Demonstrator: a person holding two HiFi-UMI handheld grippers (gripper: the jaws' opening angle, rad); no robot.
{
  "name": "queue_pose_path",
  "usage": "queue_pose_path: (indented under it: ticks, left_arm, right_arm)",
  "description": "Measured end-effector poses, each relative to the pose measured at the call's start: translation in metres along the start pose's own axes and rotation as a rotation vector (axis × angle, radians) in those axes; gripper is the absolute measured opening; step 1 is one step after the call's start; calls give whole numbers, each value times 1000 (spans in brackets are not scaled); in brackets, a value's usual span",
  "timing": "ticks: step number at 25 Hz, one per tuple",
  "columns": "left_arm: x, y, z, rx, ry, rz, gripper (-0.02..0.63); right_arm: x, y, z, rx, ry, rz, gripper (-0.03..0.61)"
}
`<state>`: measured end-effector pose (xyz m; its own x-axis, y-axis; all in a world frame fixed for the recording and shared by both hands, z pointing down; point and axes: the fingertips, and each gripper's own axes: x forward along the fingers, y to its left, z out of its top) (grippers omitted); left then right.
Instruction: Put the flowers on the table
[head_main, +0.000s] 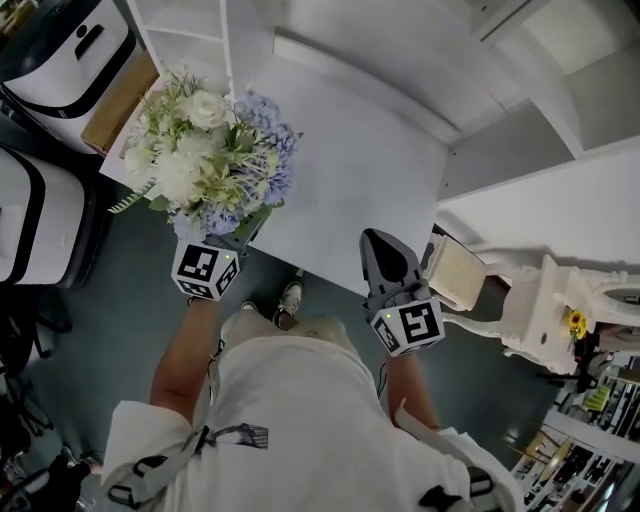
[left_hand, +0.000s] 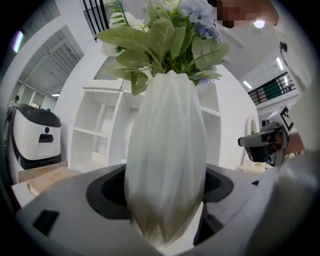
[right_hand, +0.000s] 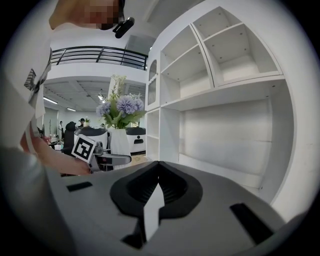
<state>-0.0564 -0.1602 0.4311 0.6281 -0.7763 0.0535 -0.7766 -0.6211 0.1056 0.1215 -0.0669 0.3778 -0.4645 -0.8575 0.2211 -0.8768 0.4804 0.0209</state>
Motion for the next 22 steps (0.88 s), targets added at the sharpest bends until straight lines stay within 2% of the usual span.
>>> queue_pose_path:
  ticks: [8,17,22]
  left_arm:
    - [1,13,-16,11,25,8,390]
    - [9,22,-22,24,12,-2,390]
    - [23,20,-29,17,8,-2,390]
  right_arm:
    - [10,26,-1,-10,19,42,9]
    - [5,41,-7,4,61,41,9]
    - [7,33,-20,17,84,45,9]
